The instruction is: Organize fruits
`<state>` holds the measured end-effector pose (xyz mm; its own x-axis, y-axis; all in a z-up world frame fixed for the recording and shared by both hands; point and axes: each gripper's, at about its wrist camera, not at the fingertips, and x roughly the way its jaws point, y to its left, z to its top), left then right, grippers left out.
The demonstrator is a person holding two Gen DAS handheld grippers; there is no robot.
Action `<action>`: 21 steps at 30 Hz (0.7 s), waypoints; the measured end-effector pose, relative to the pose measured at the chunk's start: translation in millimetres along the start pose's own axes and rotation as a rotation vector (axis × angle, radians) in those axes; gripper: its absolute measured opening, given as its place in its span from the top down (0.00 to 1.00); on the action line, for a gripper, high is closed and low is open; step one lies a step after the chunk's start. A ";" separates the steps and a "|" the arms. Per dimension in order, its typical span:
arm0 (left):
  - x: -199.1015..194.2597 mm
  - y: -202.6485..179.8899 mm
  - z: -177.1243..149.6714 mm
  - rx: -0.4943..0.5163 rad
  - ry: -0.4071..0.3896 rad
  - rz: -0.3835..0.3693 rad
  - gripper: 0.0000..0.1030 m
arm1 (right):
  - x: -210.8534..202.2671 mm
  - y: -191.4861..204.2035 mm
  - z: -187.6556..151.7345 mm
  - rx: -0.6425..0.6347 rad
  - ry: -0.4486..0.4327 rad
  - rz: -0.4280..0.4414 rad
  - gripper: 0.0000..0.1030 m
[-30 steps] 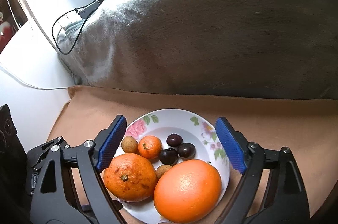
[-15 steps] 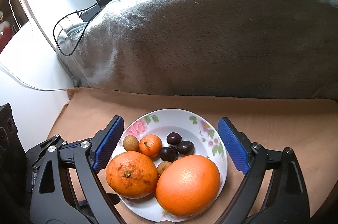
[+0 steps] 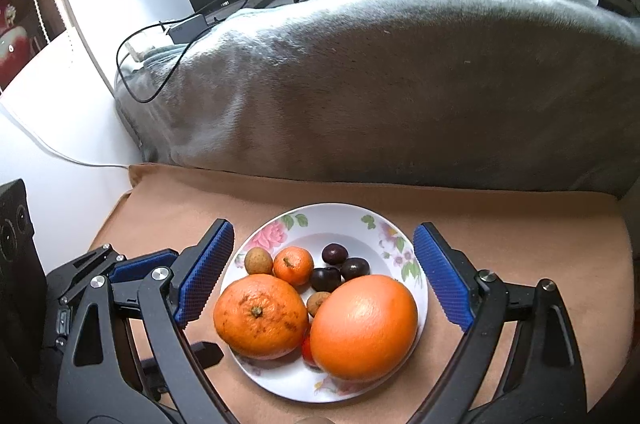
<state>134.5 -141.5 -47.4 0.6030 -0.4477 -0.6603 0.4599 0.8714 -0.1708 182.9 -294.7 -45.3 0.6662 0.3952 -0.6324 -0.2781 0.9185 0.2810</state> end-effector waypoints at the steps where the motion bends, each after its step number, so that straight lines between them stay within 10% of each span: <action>1: -1.6 0.6 -0.5 -0.002 -0.004 0.000 0.22 | -2.9 1.1 -0.7 -0.002 -0.006 -0.001 0.09; 21: -41.3 11.5 -21.3 -0.020 -0.070 0.051 0.22 | -71.8 38.0 -36.9 -0.065 -0.182 -0.182 0.01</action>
<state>101.0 -108.7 -37.6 0.6698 -0.4152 -0.6156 0.4147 0.8969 -0.1536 99.0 -287.7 -15.8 0.8212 0.2206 -0.5263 -0.1824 0.9753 0.1243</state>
